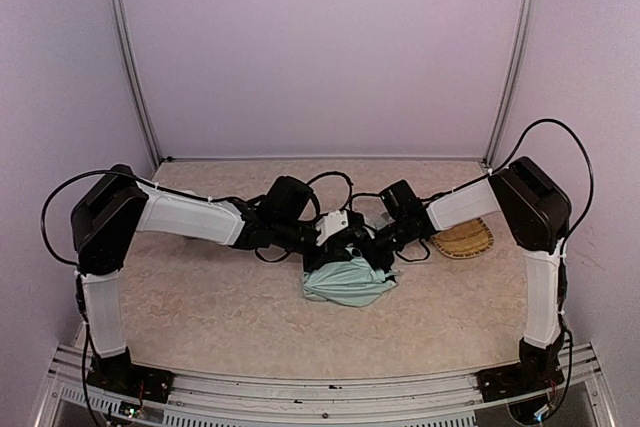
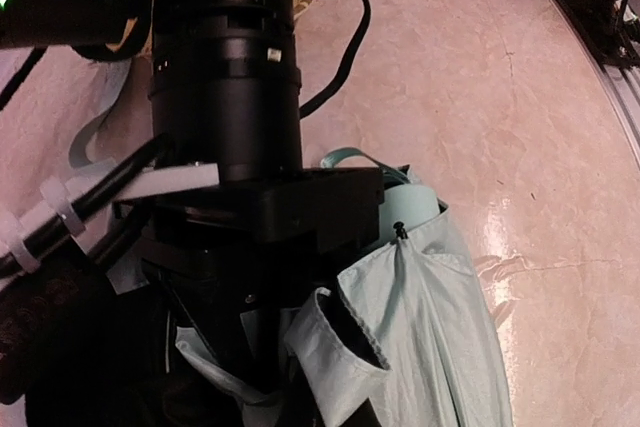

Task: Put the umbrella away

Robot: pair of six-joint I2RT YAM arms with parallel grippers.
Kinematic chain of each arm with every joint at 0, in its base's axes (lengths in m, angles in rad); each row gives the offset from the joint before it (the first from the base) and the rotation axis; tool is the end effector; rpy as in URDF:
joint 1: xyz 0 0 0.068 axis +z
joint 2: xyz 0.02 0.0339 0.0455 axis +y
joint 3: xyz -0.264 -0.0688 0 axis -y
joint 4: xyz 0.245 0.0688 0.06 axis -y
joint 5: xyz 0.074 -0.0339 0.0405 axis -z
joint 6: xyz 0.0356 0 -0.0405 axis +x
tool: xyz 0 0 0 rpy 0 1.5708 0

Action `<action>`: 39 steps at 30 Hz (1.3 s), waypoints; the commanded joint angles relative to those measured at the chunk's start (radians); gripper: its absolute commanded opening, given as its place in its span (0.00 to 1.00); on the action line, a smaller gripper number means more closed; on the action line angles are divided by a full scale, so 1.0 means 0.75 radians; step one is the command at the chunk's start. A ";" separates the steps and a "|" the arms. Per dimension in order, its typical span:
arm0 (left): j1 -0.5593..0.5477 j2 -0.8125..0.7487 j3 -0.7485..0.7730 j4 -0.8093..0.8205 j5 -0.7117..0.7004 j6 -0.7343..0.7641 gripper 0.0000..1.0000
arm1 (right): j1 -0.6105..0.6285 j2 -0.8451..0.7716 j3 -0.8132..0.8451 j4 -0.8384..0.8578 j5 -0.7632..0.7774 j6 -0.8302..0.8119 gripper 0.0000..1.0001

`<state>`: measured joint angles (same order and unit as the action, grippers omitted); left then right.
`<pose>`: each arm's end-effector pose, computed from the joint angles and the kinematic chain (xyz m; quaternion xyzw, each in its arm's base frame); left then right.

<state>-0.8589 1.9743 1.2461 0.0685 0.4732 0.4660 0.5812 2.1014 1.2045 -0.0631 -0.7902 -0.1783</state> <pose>0.2686 -0.3361 0.1733 0.6183 0.6249 -0.2899 0.3784 0.3289 0.2463 0.1061 -0.4338 0.7746 0.4152 0.1984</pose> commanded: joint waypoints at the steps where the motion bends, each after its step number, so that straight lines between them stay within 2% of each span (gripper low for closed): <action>1: 0.052 0.090 0.061 -0.032 0.008 -0.103 0.00 | -0.006 0.071 -0.033 -0.144 0.074 -0.017 0.00; 5: 0.094 0.181 0.104 -0.077 -0.081 -0.127 0.00 | -0.006 0.021 -0.043 -0.108 0.040 0.004 0.02; 14: 0.128 0.324 0.117 -0.287 0.009 -0.146 0.00 | -0.063 -0.166 -0.094 0.055 0.136 0.257 0.36; 19: 0.139 0.337 0.088 -0.312 0.037 -0.143 0.00 | -0.148 -0.335 -0.196 0.113 0.322 0.420 0.41; 22: 0.153 0.341 0.085 -0.293 0.033 -0.173 0.00 | -0.173 -0.468 -0.303 0.136 0.395 0.415 0.42; 26: 0.168 0.364 0.100 -0.292 0.040 -0.184 0.00 | -0.154 -0.641 -0.399 0.100 0.351 0.294 0.43; 30: 0.183 0.379 0.113 -0.301 0.072 -0.186 0.00 | 0.000 -0.833 -0.494 0.075 0.464 -0.002 0.50; 34: 0.200 0.397 0.130 -0.320 0.114 -0.199 0.00 | 0.239 -0.919 -0.564 0.103 0.686 -0.357 0.70; 37: 0.202 0.410 0.140 -0.336 0.128 -0.194 0.00 | 0.353 -0.873 -0.544 0.086 0.818 -0.521 0.97; 39: 0.202 0.414 0.142 -0.344 0.136 -0.187 0.00 | 0.416 -0.811 -0.513 0.069 0.891 -0.603 1.00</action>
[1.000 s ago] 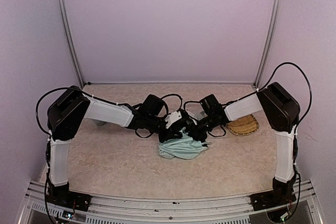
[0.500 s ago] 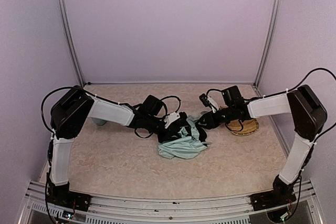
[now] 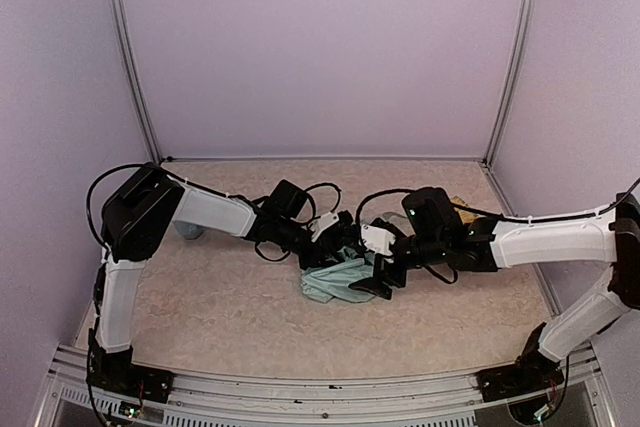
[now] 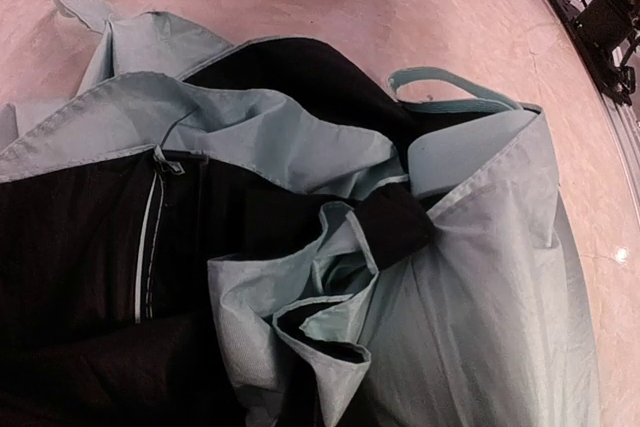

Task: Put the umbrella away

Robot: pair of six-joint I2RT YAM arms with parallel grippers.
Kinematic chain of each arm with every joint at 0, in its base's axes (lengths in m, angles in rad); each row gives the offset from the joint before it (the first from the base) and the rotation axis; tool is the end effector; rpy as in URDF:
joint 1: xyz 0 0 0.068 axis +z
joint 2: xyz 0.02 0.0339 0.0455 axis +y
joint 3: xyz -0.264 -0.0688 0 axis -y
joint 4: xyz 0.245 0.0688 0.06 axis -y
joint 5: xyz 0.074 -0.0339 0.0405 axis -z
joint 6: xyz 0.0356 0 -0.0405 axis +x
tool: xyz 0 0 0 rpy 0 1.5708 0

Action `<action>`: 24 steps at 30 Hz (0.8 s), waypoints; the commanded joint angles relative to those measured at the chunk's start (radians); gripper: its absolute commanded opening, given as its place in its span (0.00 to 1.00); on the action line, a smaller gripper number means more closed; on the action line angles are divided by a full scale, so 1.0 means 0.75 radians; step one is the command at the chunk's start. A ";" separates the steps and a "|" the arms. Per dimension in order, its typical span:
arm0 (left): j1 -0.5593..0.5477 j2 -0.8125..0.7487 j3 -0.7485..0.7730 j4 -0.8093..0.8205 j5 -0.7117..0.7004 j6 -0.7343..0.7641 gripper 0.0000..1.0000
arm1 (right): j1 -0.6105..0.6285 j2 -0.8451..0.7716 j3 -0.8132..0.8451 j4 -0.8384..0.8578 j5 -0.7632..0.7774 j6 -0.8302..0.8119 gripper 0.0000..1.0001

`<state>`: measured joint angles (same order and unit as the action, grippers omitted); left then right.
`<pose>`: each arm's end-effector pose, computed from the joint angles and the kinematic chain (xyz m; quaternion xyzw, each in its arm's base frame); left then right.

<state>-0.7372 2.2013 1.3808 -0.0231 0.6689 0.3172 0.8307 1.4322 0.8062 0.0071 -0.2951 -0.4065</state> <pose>0.3215 -0.3218 0.1123 0.5451 0.7042 -0.3701 0.2646 0.1982 0.2324 0.2174 -0.5647 0.6772 0.2232 0.4155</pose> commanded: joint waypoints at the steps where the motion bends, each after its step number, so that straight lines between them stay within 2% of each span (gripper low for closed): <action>1: 0.040 0.112 -0.035 -0.227 -0.122 0.015 0.00 | 0.098 0.123 0.037 -0.031 0.262 -0.335 1.00; 11: 0.042 0.142 -0.005 -0.293 -0.070 0.049 0.00 | 0.116 0.539 0.321 -0.210 0.434 -0.500 0.97; 17: 0.048 0.163 0.019 -0.335 -0.049 0.073 0.00 | 0.117 0.716 0.453 -0.412 0.455 -0.452 0.78; 22: 0.067 0.161 0.042 -0.336 -0.032 0.060 0.00 | 0.116 0.738 0.462 -0.472 0.427 -0.407 0.53; 24: 0.078 0.143 0.047 -0.317 -0.039 0.031 0.09 | 0.116 0.738 0.461 -0.490 0.407 -0.396 0.45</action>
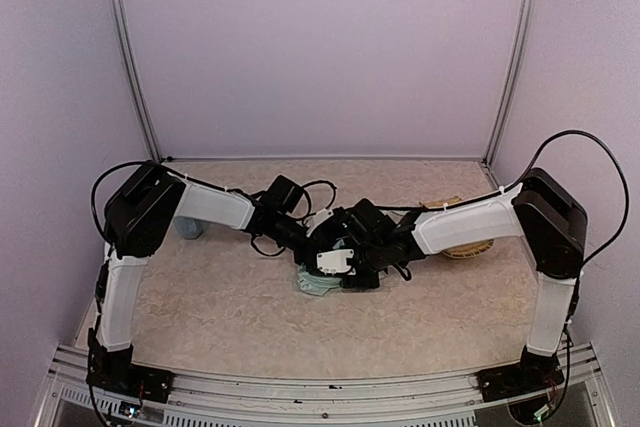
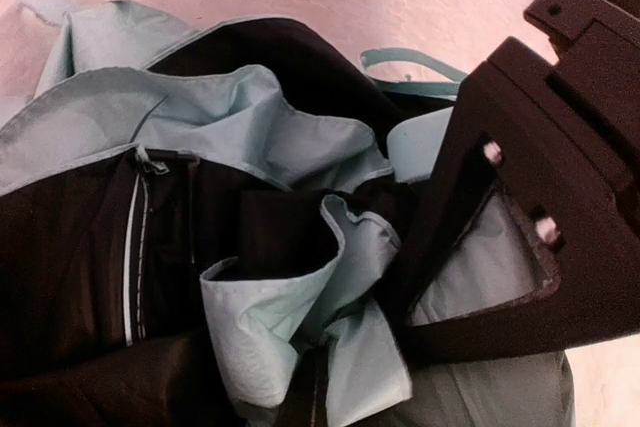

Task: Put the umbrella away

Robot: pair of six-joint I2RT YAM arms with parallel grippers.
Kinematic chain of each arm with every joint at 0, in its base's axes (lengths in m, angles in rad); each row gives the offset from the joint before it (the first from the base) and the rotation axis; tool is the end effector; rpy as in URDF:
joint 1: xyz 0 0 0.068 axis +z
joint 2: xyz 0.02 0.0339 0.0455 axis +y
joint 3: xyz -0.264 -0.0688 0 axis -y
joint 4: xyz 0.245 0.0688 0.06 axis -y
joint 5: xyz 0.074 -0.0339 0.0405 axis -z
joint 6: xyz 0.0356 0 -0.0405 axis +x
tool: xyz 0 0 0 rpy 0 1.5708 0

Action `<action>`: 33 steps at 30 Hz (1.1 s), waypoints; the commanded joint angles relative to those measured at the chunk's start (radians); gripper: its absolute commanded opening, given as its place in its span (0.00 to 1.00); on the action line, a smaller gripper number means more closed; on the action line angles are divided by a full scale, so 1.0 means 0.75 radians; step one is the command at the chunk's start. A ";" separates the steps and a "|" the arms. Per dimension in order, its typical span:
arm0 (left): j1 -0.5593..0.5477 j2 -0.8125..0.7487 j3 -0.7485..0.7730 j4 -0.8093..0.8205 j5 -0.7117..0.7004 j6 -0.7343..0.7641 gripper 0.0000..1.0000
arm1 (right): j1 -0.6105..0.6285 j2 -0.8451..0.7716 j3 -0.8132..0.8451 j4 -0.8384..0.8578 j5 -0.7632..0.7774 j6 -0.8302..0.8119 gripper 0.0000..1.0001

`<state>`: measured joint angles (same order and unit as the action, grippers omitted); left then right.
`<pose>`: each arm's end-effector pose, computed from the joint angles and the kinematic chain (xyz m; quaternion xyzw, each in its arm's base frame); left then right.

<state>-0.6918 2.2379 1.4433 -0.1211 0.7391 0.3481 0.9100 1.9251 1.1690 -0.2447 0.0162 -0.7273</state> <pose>0.3381 -0.3112 0.1086 0.5395 0.7085 -0.3883 0.2371 0.2399 0.3077 0.1444 -0.6992 0.6573 0.0179 0.2807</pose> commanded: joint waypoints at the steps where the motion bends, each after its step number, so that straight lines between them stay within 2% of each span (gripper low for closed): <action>1: 0.027 0.078 -0.038 -0.164 -0.134 -0.028 0.17 | 0.011 0.083 -0.024 -0.161 -0.017 0.038 0.42; 2: 0.036 0.058 -0.045 -0.133 -0.140 -0.057 0.27 | 0.011 0.084 -0.023 -0.168 -0.024 0.046 0.38; 3: 0.051 0.030 -0.060 -0.081 -0.149 -0.093 0.34 | 0.010 0.086 -0.024 -0.178 -0.033 0.050 0.35; 6: 0.102 -0.076 -0.150 0.141 -0.170 -0.227 0.47 | 0.010 0.088 -0.027 -0.193 -0.065 0.073 0.32; 10: 0.197 -0.282 -0.384 0.673 -0.086 -0.460 0.59 | 0.011 0.073 -0.039 -0.215 -0.135 0.110 0.28; 11: 0.221 -0.327 -0.450 0.807 -0.055 -0.530 0.66 | 0.010 0.072 -0.041 -0.222 -0.155 0.120 0.27; 13: 0.252 -0.414 -0.589 1.028 -0.018 -0.609 0.68 | 0.006 0.071 -0.033 -0.246 -0.201 0.152 0.25; 15: 0.262 -0.493 -0.686 1.150 -0.020 -0.612 0.68 | -0.001 0.072 -0.018 -0.278 -0.266 0.179 0.23; 23: 0.207 -0.723 -0.899 1.120 -0.029 -0.372 0.66 | -0.082 0.171 0.149 -0.549 -0.553 0.266 0.22; 25: 0.165 -0.758 -0.900 1.030 -0.068 -0.266 0.65 | -0.106 0.204 0.190 -0.621 -0.634 0.275 0.22; 29: 0.055 -0.809 -0.834 0.717 -0.199 -0.025 0.62 | -0.161 0.247 0.233 -0.693 -0.836 0.299 0.22; 33: -0.012 -0.905 -0.832 0.507 -0.213 0.199 0.60 | -0.215 0.316 0.301 -0.774 -1.027 0.300 0.23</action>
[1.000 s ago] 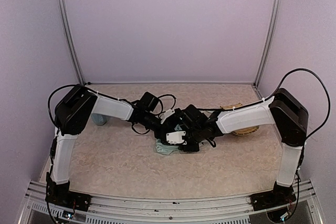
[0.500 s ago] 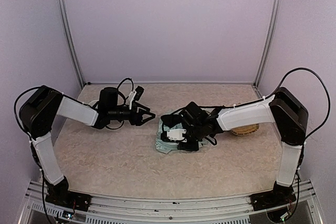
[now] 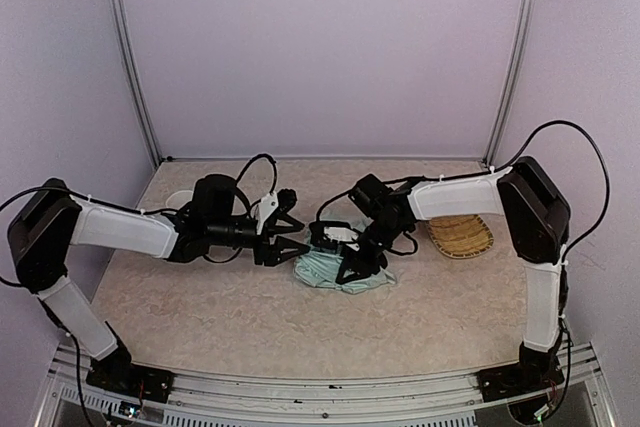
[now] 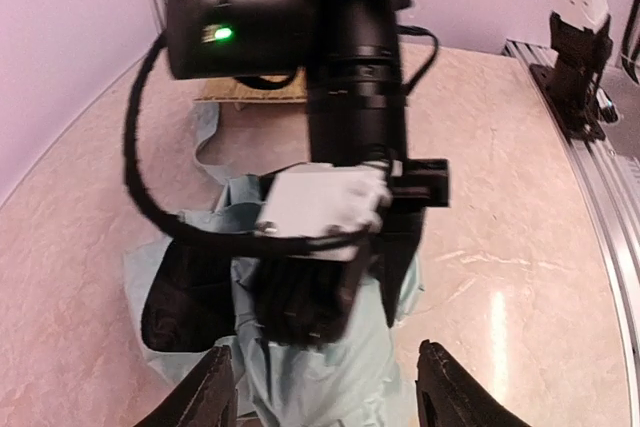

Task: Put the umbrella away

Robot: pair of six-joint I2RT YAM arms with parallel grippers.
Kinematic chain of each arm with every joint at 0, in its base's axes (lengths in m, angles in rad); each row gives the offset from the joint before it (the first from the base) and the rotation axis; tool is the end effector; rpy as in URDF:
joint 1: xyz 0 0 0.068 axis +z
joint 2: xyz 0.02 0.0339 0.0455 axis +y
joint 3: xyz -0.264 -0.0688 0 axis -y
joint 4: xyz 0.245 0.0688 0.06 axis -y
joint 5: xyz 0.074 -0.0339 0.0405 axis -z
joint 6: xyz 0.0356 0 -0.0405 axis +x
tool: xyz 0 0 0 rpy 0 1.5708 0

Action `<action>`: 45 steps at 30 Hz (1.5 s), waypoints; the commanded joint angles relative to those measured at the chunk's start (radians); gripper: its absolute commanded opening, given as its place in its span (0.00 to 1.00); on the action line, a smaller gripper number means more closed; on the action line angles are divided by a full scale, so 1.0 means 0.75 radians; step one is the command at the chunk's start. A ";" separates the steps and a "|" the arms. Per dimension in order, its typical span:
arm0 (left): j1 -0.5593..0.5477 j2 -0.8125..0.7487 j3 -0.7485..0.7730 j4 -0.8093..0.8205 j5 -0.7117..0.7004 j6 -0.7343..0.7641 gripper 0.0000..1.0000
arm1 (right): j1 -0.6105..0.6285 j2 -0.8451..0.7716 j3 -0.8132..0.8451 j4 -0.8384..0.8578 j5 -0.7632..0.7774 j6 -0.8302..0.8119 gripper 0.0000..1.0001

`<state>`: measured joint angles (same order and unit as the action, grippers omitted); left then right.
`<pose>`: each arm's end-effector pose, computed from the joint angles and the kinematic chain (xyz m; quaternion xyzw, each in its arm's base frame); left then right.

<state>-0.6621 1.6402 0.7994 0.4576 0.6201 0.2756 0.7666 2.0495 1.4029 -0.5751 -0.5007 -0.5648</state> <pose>0.2569 -0.2265 0.1958 0.5089 0.6270 -0.3505 0.4743 0.2829 0.2962 0.1492 -0.6231 0.7238 0.2597 0.1428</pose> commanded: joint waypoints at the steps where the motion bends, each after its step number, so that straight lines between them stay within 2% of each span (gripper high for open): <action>1: -0.079 -0.135 0.011 -0.303 -0.071 0.361 0.60 | -0.030 0.167 0.005 -0.353 -0.367 0.078 0.22; 4: -0.198 -0.171 -0.019 -0.383 -0.200 0.560 0.62 | -0.038 0.214 0.042 -0.397 -0.427 0.048 0.22; 7: -0.282 -0.121 -0.002 -0.391 -0.311 0.640 0.67 | -0.040 0.257 0.081 -0.445 -0.457 0.019 0.22; 17: -0.346 0.168 0.128 -0.390 -0.656 0.823 0.70 | -0.041 0.290 0.108 -0.510 -0.452 -0.029 0.24; 21: -0.346 0.224 0.139 -0.397 -0.683 0.832 0.70 | -0.043 0.279 0.131 -0.506 -0.416 -0.046 0.25; 28: -0.337 0.288 0.236 -0.654 -0.570 0.739 0.70 | -0.082 0.298 0.202 -0.521 -0.388 -0.040 0.24; 32: -0.322 0.212 0.160 -0.585 -0.436 0.728 0.72 | -0.098 0.307 0.218 -0.491 -0.362 0.013 0.25; 36: -0.327 0.282 0.180 -0.637 -0.504 0.717 0.73 | -0.109 0.300 0.224 -0.451 -0.320 0.075 0.26; 38: -0.335 0.335 0.220 -0.707 -0.541 0.709 0.80 | -0.113 0.289 0.225 -0.426 -0.292 0.109 0.28; 39: -0.339 0.357 0.234 -0.731 -0.559 0.708 0.80 | -0.118 0.280 0.228 -0.409 -0.275 0.135 0.28; 40: -0.343 0.375 0.239 -0.745 -0.576 0.707 0.80 | -0.123 0.271 0.231 -0.389 -0.254 0.160 0.30; 42: -0.352 0.401 0.252 -0.762 -0.610 0.699 0.77 | -0.135 0.246 0.235 -0.330 -0.205 0.228 0.41; 45: -0.353 0.435 0.300 -0.807 -0.648 0.667 0.67 | -0.157 0.188 0.237 -0.239 -0.138 0.302 0.49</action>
<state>-0.9218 1.8957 1.0061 0.0257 0.2066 0.8223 0.6949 2.2108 1.5906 -0.8467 -0.8169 -0.4438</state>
